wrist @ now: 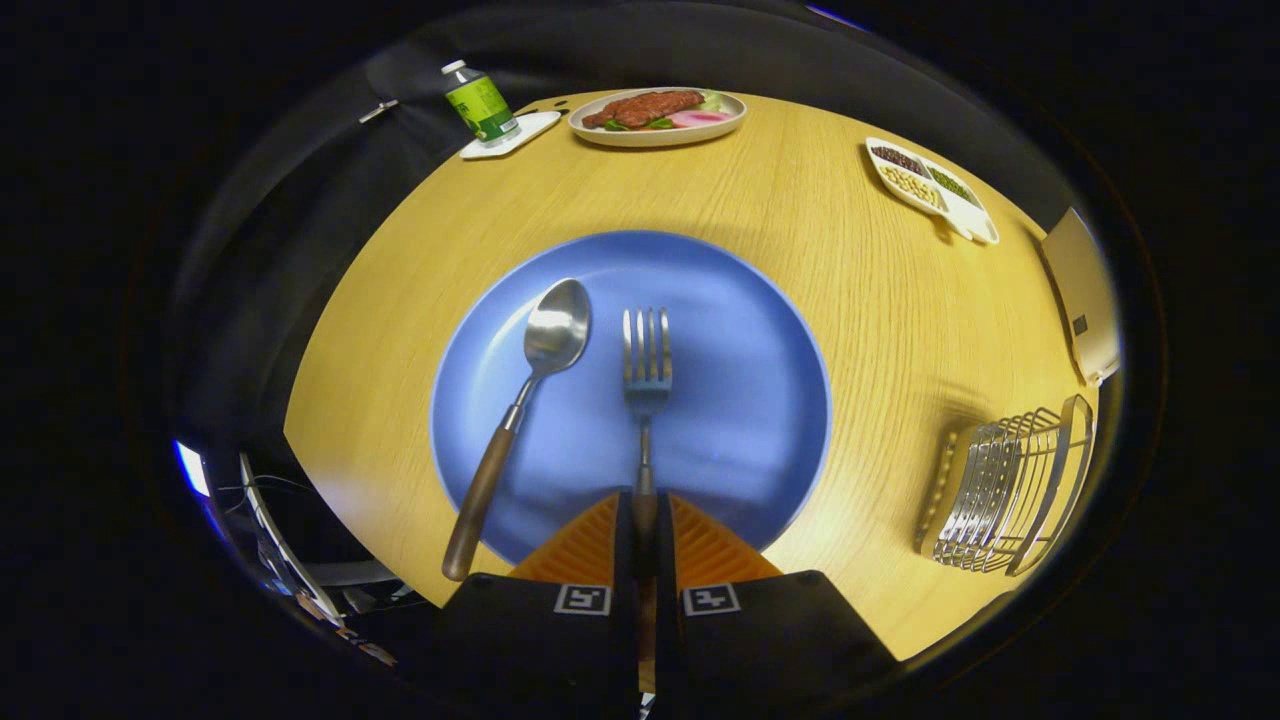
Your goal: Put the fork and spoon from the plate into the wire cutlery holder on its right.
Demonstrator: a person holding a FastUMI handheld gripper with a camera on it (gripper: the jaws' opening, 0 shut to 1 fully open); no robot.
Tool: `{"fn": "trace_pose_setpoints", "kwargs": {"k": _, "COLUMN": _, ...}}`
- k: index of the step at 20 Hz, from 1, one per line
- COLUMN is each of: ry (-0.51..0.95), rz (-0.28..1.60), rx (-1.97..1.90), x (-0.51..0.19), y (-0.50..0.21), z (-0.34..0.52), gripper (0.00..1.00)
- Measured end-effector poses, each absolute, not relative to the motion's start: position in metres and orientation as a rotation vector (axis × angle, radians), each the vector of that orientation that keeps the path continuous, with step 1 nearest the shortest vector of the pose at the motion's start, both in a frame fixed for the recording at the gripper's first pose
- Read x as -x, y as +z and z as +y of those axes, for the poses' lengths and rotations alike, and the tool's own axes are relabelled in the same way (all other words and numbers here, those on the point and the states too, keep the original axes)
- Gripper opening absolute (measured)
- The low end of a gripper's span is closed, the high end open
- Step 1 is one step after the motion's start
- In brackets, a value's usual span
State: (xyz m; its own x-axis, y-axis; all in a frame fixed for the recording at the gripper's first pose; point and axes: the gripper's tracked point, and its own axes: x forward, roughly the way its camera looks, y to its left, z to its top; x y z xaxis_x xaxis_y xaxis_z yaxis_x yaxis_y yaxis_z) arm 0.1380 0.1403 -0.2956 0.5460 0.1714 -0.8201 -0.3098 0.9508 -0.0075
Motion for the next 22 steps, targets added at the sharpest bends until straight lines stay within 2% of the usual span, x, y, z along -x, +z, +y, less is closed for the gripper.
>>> {"fn": "trace_pose_setpoints", "kwargs": {"k": 3, "ry": 0.305, "rz": 0.978, "rx": 0.099, "x": -0.133, "y": -0.29, "z": 0.136, "gripper": 0.06}}
{"fn": "trace_pose_setpoints", "kwargs": {"k": 13, "ry": 0.407, "rz": 0.932, "rx": 0.162, "x": -0.071, "y": -0.182, "z": 0.061, "gripper": 0.06}}
{"fn": "trace_pose_setpoints", "kwargs": {"k": 22, "ry": 0.387, "rz": 1.093, "rx": 0.29, "x": -0.056, "y": -0.153, "z": -0.051, "gripper": 0.06}}
